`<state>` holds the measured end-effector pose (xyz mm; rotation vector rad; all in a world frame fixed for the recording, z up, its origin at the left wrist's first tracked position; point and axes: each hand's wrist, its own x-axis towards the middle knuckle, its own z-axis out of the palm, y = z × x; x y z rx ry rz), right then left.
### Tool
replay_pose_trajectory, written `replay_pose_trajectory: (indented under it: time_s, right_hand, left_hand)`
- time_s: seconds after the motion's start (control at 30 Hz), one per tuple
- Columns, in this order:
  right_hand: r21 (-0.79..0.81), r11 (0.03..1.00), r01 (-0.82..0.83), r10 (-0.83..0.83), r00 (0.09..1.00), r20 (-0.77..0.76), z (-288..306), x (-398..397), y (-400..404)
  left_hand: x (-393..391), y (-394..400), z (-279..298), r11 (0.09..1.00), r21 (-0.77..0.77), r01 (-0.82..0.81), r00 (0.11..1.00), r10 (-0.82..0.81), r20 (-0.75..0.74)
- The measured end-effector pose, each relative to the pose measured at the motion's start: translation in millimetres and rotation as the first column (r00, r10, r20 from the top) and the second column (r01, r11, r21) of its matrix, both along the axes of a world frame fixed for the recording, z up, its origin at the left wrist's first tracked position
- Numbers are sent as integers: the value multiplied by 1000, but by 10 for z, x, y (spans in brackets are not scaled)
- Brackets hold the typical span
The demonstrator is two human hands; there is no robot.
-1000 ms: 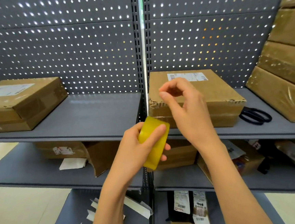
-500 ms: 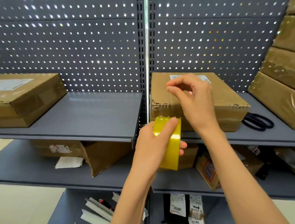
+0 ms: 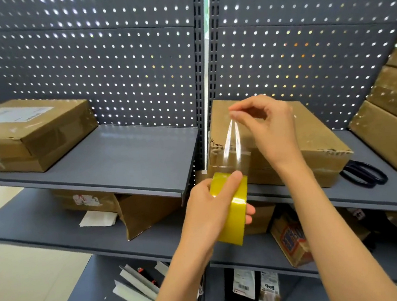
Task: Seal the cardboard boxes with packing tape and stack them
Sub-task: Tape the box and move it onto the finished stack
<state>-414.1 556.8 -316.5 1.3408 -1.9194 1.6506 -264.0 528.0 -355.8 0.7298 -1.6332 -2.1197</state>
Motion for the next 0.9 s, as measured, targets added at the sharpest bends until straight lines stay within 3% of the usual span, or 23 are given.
replay_pose_trajectory:
  time_s: [0.13, 0.9]
  right_hand:
    - [62, 997, -45, 41, 997, 65, -32, -121, -59]
    - [299, 954, -10, -8, 998, 58, -197, -301, -298]
  left_hand:
    - [-6, 41, 34, 996, 79, 32, 999, -30, -33]
    - [-37, -14, 1, 991, 98, 87, 995, -82, -48]
